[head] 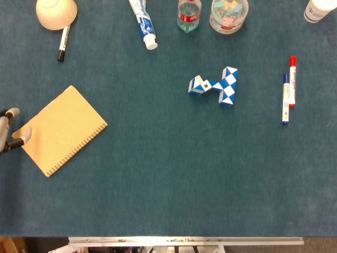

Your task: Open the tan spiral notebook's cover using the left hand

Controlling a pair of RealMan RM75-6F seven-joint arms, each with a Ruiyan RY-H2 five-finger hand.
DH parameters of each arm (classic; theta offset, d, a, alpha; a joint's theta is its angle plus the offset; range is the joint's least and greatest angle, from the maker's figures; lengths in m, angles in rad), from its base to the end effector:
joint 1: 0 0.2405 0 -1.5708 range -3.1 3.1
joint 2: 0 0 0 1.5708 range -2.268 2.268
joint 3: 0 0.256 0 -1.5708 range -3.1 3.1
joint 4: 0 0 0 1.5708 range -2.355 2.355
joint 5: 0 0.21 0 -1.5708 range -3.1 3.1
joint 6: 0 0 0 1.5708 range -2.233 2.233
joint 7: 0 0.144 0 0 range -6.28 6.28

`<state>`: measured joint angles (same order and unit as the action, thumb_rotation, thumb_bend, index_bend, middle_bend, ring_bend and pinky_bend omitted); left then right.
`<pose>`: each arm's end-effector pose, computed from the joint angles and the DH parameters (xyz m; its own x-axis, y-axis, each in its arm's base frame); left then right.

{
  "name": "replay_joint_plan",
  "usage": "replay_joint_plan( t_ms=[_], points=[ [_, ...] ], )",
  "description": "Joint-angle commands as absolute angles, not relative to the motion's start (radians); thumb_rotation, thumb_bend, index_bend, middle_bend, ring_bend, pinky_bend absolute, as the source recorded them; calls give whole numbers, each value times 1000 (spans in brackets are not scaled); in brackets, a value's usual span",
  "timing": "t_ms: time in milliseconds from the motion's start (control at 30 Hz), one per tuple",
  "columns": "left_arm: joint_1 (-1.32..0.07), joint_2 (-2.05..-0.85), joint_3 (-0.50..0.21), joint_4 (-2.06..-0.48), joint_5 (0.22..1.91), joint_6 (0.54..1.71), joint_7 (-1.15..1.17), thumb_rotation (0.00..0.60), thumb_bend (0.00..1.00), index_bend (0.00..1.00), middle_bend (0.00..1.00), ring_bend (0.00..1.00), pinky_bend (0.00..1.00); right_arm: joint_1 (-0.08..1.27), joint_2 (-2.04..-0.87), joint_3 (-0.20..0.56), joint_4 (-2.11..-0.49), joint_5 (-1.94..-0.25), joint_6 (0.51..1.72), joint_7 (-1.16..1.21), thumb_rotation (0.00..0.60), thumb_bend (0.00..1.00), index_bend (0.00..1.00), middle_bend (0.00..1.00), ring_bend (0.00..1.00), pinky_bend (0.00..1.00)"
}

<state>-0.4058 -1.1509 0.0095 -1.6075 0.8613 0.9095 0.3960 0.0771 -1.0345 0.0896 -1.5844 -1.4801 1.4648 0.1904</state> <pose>-0.3478 0.2401 0.0950 0.4541 0.5537 0.6980 0.7872 0.1175 -0.6054 -0.3233 -0.1877 0.1944 0.3169 0.0256 0.9481 -0.9484 0.0174 0.3165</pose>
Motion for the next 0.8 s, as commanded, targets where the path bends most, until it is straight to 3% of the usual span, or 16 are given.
replay_joint_plan(
  t_ms=[33, 333, 800],
  points=[
    [-406, -1154, 19, -1604, 857, 903, 397, 0, 323, 151, 197, 0, 30, 78, -1035, 89, -1586, -1481, 1464, 189, 600, 395, 339, 281, 208, 306],
    [-413, -1159, 47, -1599, 835, 891, 416, 0, 323, 157, 208, 0, 30, 78, -1034, 88, -1592, -1482, 1466, 184, 600, 395, 339, 280, 208, 306],
    [-449, -1069, 122, -1804, 812, 878, 503, 0, 323, 183, 236, 0, 30, 76, -1034, 87, -1589, -1483, 1469, 189, 600, 396, 339, 280, 208, 306]
  ],
)
